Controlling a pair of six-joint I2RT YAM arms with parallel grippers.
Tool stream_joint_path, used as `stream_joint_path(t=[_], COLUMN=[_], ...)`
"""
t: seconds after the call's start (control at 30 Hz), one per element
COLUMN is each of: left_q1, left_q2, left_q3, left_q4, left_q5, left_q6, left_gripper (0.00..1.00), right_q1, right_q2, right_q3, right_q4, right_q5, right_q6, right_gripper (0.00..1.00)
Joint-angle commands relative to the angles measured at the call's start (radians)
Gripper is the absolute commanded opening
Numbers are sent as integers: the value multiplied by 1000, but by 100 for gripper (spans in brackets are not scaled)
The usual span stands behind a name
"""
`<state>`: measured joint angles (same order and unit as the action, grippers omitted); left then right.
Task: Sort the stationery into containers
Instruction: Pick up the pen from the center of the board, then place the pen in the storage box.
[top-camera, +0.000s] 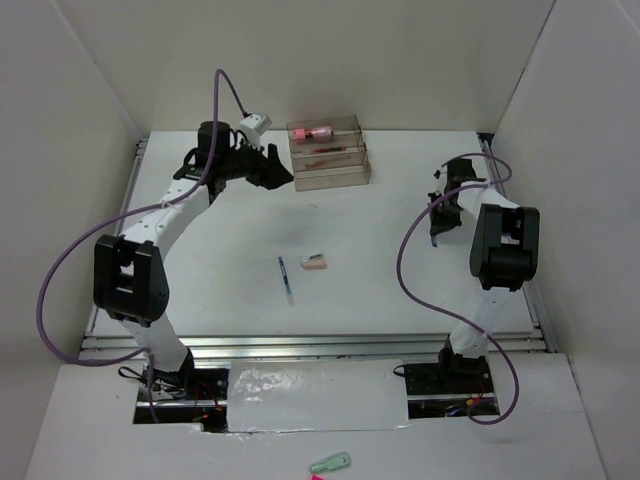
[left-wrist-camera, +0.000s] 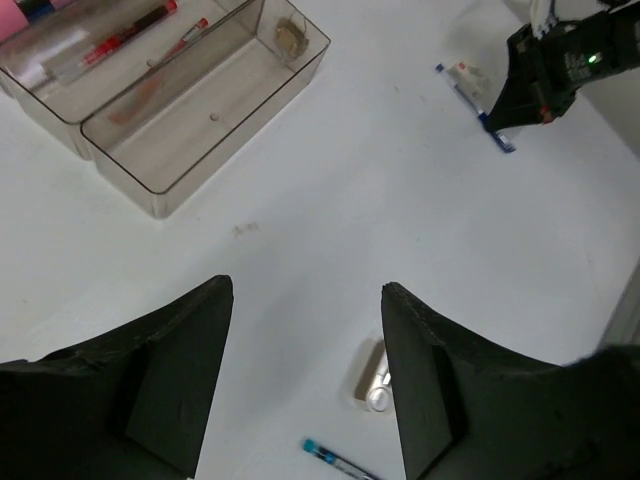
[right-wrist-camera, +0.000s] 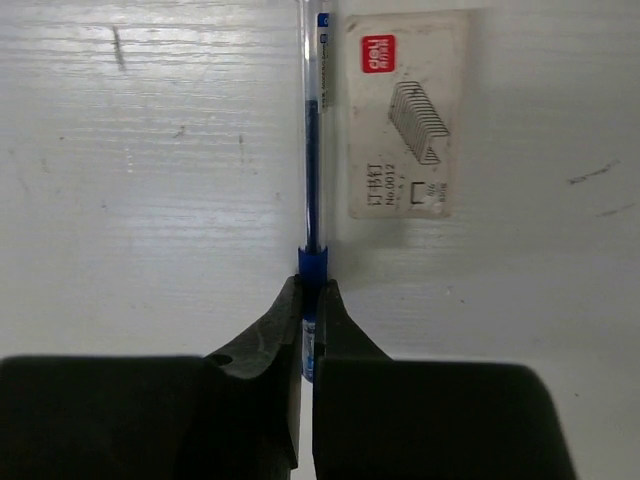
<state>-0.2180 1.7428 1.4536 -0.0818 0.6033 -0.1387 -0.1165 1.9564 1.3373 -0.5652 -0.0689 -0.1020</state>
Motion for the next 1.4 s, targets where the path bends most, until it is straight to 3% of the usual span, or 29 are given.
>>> stream_joint_path(t=[0.0, 0.13, 0.17, 0.23, 0.27, 0.3, 0.5, 0.8, 1.0, 1.37], left_q1=[9, 8, 9, 11, 2, -12, -147, -219, -251, -288], left_q2=[-100, -179, -193, -244, -250, -255, -224, -138, -134, -111], left_q3=[-30, -128, -194, -325, -353, -358, -268, -156, -153, -124], left_q4=[71, 187, 236, 493, 572, 620, 609, 605, 557, 573], left_q5=[56, 111, 124, 142, 133, 125, 92, 59, 30, 52], left_q6=[-131, -329, -454, -620, -756, -791, -794, -805, -796, -815], left_gripper=[72, 72, 72, 73, 73, 73, 74, 73, 66, 38], right_q1=[12, 37, 55, 80, 110, 110, 248, 357, 351, 354], right_q2=[-61, -230, -260, -355, -373, -414, -504, -583, -593, -590], right_q3=[11, -29, -32, -35, -30, -18, -1, -9, -6, -15], right_q4=[-4, -13, -12, -7, -7, -10, 77, 248, 298, 312], right_q5=[-100, -319, -435, -524, -567, -641, -802, -856, -890, -911], right_q6=[-1, 28, 45, 70, 88, 99, 284, 490, 570, 590], right_gripper=[0, 0, 0, 0, 0, 0, 0, 0, 0, 0])
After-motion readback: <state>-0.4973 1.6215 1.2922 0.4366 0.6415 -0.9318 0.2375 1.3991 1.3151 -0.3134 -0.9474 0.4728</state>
